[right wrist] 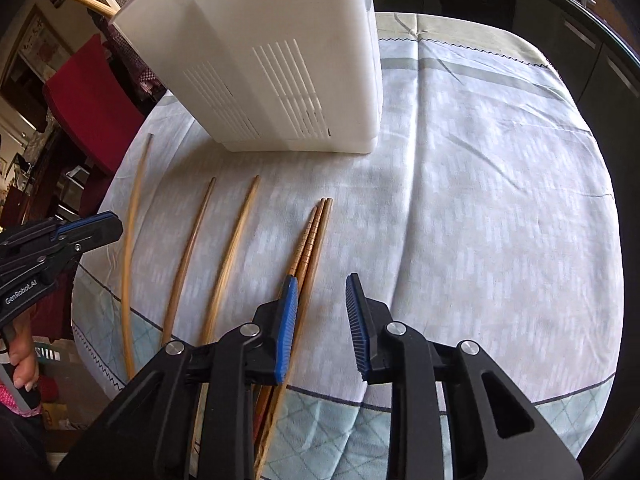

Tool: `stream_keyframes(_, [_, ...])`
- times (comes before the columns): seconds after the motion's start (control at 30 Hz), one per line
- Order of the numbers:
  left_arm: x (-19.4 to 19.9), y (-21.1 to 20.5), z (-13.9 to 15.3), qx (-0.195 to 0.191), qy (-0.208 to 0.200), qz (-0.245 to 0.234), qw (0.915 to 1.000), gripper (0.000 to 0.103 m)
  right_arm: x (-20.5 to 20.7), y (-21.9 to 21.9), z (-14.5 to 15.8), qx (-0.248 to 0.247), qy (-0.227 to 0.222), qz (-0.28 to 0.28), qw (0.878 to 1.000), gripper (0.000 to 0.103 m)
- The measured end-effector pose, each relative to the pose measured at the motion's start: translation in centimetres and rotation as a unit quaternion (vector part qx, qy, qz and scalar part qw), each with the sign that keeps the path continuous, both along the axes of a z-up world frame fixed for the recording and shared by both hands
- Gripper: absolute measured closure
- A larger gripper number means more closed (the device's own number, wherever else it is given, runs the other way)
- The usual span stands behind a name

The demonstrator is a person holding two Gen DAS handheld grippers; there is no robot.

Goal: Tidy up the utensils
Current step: 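Grasp another wooden chopstick with the left gripper while the right gripper grasps one too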

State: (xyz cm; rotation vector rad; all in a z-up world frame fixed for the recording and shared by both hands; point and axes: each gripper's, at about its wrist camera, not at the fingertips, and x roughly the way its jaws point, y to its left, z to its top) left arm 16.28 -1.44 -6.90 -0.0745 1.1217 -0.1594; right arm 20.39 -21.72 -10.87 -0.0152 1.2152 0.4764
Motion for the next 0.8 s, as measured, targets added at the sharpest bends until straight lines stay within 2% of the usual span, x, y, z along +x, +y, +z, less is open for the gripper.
stream_keyframes(0.33, [-0.3, 0.0, -0.2, 0.001, 0.003, -0.006, 1.0, 0.096, 0.0, 2.3, -0.6, -0.056, -0.009, 0.017, 0.998, 0.08])
stream_keyframes(0.4, [0.0, -0.2, -0.8, 0.002, 0.019, -0.009, 0.9998, 0.095, 0.1, 2.9, -0.6, -0.07, -0.013, 0.021, 0.997, 0.081])
stream_keyframes(0.47, [0.3, -0.3, -1.6, 0.004, 0.036, -0.008, 0.9993, 0.096, 0.4, 3.1, -0.6, -0.078, -0.016, 0.017, 0.997, 0.086])
stream_keyframes(0.63, [1.1, -0.2, -3.5, 0.006, 0.073, -0.002, 0.9973, 0.095, 0.7, 5.1, -0.6, -0.106, -0.031, 0.029, 0.993, 0.087])
stream_keyframes(0.8, [1.8, 0.2, -4.3, 0.021, 0.085, 0.014, 0.996, 0.095, 1.0, 6.3, -0.6, -0.111, -0.03, 0.036, 0.993, 0.087])
